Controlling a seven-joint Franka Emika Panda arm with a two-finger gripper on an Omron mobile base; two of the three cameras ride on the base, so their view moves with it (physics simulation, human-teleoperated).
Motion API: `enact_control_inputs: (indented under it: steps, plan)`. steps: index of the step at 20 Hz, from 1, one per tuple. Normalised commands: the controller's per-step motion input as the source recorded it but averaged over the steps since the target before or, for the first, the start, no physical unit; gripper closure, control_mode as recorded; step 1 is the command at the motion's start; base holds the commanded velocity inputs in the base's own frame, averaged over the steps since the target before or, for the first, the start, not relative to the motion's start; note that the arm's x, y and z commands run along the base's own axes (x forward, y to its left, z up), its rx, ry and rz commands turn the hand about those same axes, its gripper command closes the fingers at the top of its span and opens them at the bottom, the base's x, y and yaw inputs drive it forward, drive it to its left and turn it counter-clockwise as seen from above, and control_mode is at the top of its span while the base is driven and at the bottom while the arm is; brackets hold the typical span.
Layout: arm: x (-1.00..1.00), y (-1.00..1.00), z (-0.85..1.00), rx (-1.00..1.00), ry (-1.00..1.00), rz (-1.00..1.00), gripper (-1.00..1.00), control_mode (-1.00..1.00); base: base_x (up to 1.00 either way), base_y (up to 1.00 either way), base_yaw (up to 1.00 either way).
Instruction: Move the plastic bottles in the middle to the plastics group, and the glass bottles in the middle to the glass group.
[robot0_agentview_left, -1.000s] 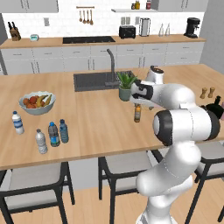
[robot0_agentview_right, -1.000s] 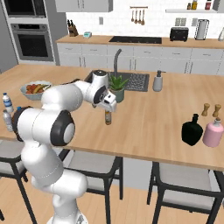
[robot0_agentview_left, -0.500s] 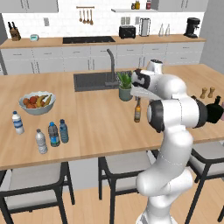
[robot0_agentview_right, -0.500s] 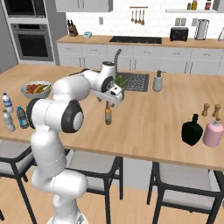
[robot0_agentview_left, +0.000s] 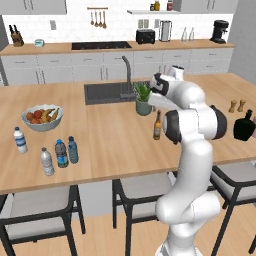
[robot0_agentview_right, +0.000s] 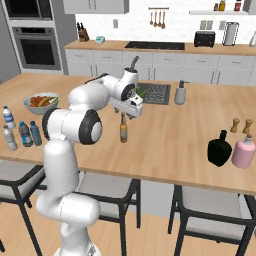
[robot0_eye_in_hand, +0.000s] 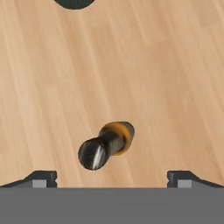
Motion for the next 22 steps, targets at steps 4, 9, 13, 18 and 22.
enact_control_inputs:
  steps: [4,9,13,18,22]
  plan:
    - [0.25,0.01,-0.21,0.0,0.0,0.0,-1.0,-1.0,0.0,0.0,0.0]
    - [0.14,0.02,-0.23,-0.01,-0.02,0.0,-1.0,-1.0,0.0,0.0,0.0]
    - [0.07,0.0,-0.07,-0.04,0.0,0.0,-1.0,-1.0,0.0,0.0,0.0]
    - [-0.04,0.08,0.0,-0.03,0.0,0.0,-1.0,-1.0,0.0,0.0,0.0]
    - [-0.02,0.14,-0.01,0.0,0.0,0.0,-1.0,-1.0,0.0,0.0,0.0]
